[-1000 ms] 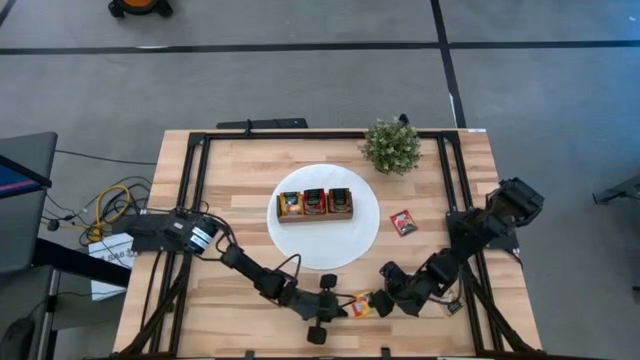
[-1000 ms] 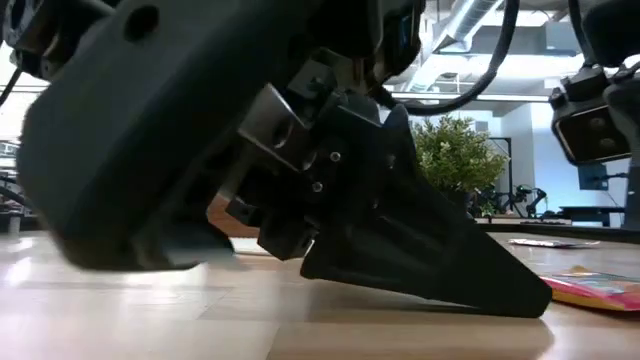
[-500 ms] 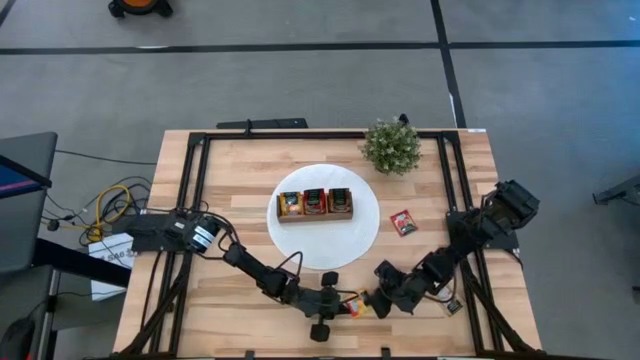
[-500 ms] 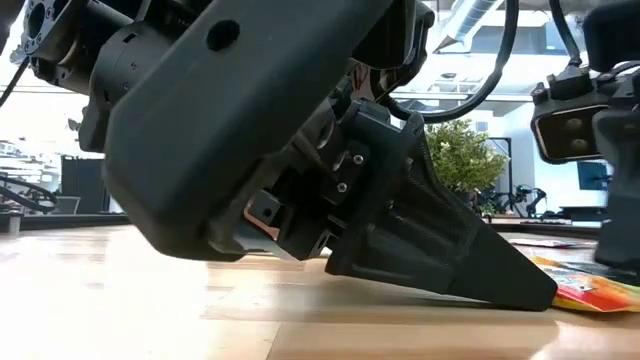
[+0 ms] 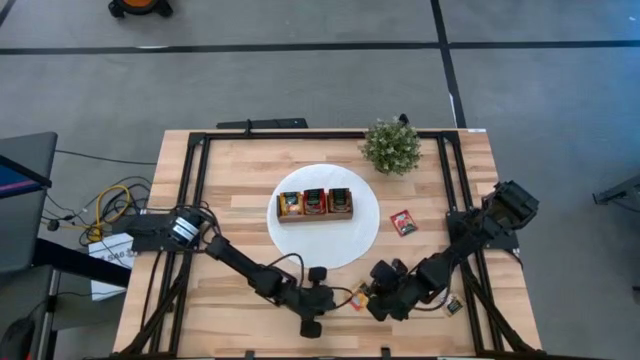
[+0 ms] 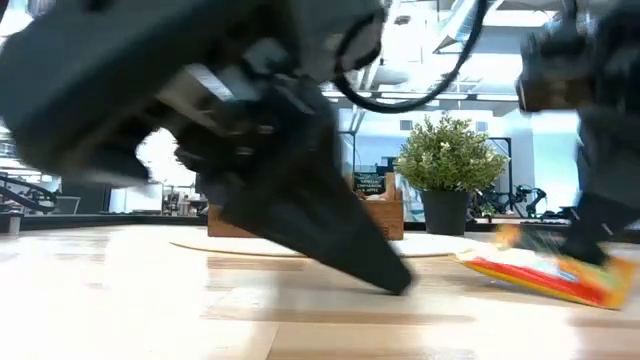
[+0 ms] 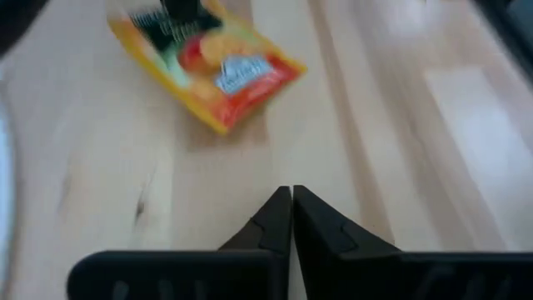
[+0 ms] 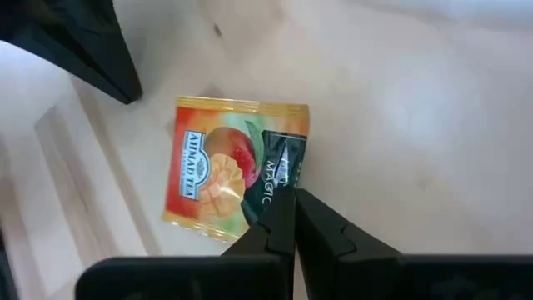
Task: Pick & Place Tea
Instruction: Put the orange tea bag into the left section of the wooden organizer, then put the red tea bag into the middle section of the wooden organizer
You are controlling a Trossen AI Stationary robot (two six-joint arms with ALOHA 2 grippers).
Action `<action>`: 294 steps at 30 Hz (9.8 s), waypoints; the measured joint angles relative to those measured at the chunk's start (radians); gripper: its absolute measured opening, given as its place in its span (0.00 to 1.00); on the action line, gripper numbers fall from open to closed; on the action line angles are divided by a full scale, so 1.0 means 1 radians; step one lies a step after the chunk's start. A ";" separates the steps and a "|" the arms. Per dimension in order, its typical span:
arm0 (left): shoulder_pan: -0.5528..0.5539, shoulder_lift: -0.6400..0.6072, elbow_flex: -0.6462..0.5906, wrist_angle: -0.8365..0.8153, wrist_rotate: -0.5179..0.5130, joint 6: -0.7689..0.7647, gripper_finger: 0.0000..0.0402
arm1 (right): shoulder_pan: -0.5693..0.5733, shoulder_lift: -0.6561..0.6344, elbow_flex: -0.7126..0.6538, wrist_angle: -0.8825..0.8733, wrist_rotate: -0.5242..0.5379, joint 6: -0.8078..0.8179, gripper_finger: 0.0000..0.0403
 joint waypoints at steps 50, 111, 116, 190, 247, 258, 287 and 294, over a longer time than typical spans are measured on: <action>-0.022 -0.250 -0.141 -0.058 -0.585 -0.017 0.00 | 0.123 -0.005 0.240 -0.198 0.346 -0.203 0.00; 0.428 -0.674 -0.947 0.661 -0.231 0.473 0.07 | 0.081 0.169 0.246 0.223 0.432 -0.442 0.00; 0.417 -0.687 -0.947 0.655 -0.235 0.468 0.23 | 0.081 0.169 0.246 0.223 0.432 -0.442 0.00; 0.476 -0.761 -0.595 -0.152 -0.192 0.311 0.00 | 0.101 0.169 0.246 0.239 0.354 -0.442 0.00; -0.232 -0.486 -0.558 0.212 -0.512 -0.050 0.09 | -0.226 -0.107 0.022 -0.894 0.121 0.229 0.00; -0.255 -0.374 -0.558 0.397 -0.569 -0.050 0.05 | -0.523 -0.103 -0.064 -0.738 0.122 0.044 0.00; -0.166 -0.118 -0.249 0.537 -0.308 0.156 0.01 | 0.175 -0.160 -0.015 -0.149 0.230 0.198 0.00; -0.074 0.073 0.003 0.353 -0.212 0.130 0.00 | 0.046 -0.154 -0.016 -0.242 0.074 0.213 0.22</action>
